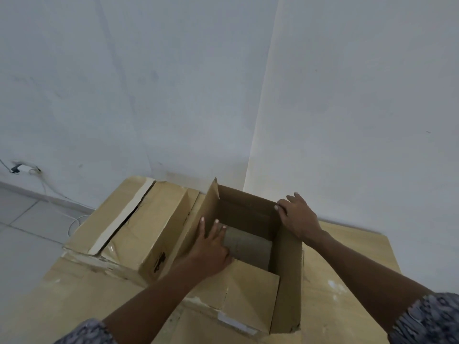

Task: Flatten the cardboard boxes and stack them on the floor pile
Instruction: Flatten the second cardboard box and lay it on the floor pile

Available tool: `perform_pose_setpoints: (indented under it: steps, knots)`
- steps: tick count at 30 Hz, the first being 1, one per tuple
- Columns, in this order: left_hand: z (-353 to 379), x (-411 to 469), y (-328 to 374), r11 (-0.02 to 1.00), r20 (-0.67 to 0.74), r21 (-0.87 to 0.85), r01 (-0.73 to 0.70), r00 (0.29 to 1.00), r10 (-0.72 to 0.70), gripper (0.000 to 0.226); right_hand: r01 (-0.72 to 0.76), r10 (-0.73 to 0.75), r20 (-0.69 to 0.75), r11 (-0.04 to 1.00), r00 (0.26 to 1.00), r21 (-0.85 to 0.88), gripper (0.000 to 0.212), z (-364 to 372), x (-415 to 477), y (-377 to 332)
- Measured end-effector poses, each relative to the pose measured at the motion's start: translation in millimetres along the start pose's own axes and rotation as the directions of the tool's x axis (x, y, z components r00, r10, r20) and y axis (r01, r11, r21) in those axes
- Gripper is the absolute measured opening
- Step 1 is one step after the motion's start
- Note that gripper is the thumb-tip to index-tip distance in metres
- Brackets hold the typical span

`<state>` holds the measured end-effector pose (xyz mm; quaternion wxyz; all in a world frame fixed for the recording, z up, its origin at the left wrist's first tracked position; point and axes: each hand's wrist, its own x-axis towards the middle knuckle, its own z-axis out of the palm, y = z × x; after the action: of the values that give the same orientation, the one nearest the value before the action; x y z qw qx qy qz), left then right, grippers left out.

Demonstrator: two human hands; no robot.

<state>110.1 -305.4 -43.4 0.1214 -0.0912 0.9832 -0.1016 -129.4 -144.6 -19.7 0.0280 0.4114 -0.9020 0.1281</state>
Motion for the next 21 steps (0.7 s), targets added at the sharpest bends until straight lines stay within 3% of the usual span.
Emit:
perform_pose_setpoints:
  steps: [3, 8, 12, 14, 17, 20, 21]
  knots:
    - [-19.8, -6.2, -2.0, 0.998, -0.017, -0.011, 0.064, 0.998, -0.064, 0.076, -0.006, 0.007, 0.011, 1.000, 1.000, -0.008, 0.030, -0.5, -0.1, 1.2]
    - [-38.1, -36.3, -11.9, 0.937, 0.024, -0.146, 0.317, 0.948, -0.317, 0.060, -0.036, 0.036, 0.010, 0.999, 0.999, 0.020, 0.028, -5.2, -2.7, -6.9]
    - [-37.6, -57.6, -17.0, 0.714, 0.243, -0.461, 0.527, 0.849, -0.470, 0.084, -0.121, 0.121, 0.006, 0.992, 0.993, 0.023, 0.028, -9.3, -6.2, -18.8]
    - [-39.7, -68.7, -21.1, 0.596, 0.364, -0.548, 0.587, 0.809, -0.462, 0.100, -0.153, 0.152, 0.028, 0.987, 0.988, 0.042, 0.028, -9.9, -6.1, -23.7]
    - [-45.4, -82.7, -28.9, 0.523, 0.416, -0.664, 0.534, 0.845, -0.336, 0.105, -0.173, 0.170, 0.037, 0.981, 0.985, 0.093, 0.023, -13.2, -9.7, -34.8]
    - [-44.7, -87.7, -28.9, 0.272, 0.394, -0.859, 0.434, 0.899, -0.190, 0.073, -0.185, 0.179, 0.053, 0.971, 0.982, 0.154, 0.021, -17.7, -15.1, -51.4]
    - [-44.2, -87.8, -26.9, 0.232, 0.358, -0.890, 0.393, 0.916, -0.180, 0.063, -0.181, 0.173, 0.062, 0.969, 0.983, 0.166, 0.021, -18.8, -18.0, -57.4]
